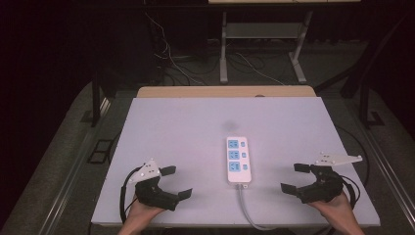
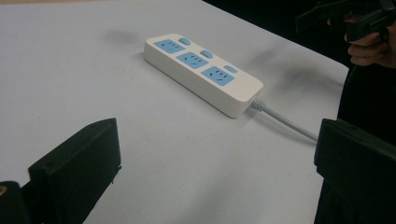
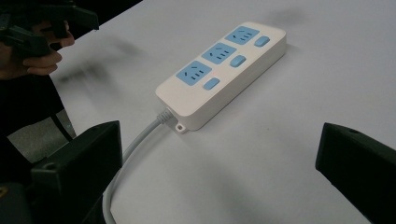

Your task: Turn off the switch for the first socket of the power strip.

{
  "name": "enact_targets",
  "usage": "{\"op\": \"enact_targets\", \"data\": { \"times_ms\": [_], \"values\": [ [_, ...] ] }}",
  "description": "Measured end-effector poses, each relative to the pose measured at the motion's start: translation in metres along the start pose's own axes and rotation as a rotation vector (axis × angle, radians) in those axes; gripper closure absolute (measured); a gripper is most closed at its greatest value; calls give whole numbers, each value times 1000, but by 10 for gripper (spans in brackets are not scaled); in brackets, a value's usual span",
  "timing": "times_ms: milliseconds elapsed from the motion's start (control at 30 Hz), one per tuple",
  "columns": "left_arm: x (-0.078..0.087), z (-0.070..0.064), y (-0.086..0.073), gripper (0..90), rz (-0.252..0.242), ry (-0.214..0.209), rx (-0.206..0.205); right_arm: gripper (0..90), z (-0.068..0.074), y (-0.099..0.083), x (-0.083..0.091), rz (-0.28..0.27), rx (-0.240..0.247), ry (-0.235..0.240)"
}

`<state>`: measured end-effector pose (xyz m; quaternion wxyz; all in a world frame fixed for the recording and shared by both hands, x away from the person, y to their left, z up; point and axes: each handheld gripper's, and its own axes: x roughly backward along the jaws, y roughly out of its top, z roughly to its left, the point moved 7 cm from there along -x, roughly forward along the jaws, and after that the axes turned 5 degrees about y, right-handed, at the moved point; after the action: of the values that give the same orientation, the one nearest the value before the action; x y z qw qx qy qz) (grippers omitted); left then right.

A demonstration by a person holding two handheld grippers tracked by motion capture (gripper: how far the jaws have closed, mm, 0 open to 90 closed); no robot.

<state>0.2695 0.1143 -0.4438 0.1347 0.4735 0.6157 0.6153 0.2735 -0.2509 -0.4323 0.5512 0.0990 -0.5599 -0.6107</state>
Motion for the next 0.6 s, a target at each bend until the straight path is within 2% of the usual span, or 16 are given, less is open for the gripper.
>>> {"op": "enact_targets", "data": {
  "times_ms": [233,600],
  "values": [
    [0,0,0,0,0,-1,5,4,1,10,-2,16,15,11],
    [-2,0,-1,0,10,-2,2,4,4,24,-9,77,39,34]
  ]
}}
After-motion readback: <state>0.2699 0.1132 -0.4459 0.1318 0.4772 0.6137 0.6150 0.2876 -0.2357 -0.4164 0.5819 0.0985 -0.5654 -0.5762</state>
